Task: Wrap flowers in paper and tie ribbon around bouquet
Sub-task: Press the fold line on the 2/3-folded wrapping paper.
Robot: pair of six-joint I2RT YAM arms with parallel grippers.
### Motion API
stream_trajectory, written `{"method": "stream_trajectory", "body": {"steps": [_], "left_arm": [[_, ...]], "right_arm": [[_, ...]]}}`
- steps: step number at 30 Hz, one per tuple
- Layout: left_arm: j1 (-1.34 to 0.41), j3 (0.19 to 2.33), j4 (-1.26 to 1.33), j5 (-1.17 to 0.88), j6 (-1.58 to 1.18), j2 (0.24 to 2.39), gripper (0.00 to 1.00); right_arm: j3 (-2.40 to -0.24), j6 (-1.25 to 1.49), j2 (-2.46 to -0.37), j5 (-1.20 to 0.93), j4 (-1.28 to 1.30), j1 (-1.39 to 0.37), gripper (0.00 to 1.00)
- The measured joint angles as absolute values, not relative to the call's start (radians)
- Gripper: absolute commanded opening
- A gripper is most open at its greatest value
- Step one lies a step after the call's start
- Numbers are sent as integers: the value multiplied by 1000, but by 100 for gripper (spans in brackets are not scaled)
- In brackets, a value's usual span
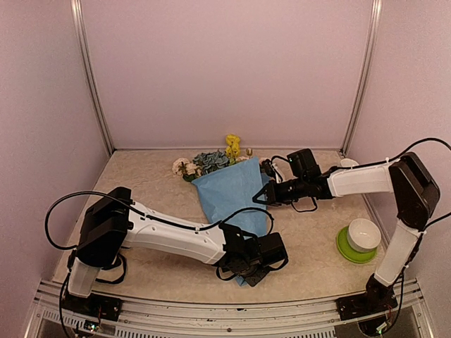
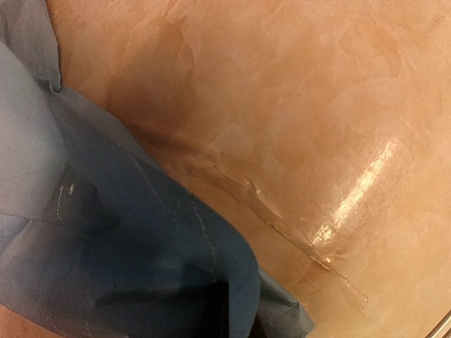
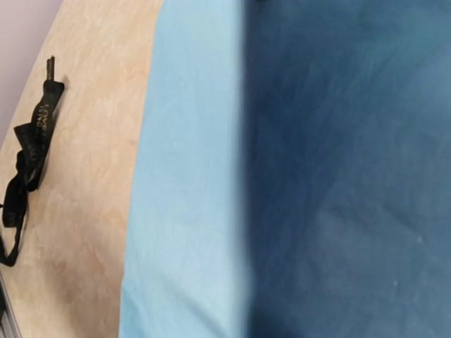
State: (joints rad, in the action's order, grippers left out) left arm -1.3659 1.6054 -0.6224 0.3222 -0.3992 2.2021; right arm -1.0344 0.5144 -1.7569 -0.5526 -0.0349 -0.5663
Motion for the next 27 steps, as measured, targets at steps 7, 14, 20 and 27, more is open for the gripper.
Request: {"method": "stream_trajectory", "body": {"steps": [7, 14, 20, 27], "left_arm": [[-1365, 1604, -621, 294, -369, 2194, 12], [-1371, 1583, -617, 247, -323, 2139, 24], [-1388, 1545, -583, 186, -262, 2087, 62], [-1377, 1391, -393, -7, -196, 1795, 45]], "right_arm": [[-1021, 511, -1764, -556, -54, -560, 0], [-1011, 509, -1808, -561, -81, -553, 0], [-998, 508, -1808, -561, -102, -547, 0], [-965, 513, -1810, -571, -120, -545, 0]]}}
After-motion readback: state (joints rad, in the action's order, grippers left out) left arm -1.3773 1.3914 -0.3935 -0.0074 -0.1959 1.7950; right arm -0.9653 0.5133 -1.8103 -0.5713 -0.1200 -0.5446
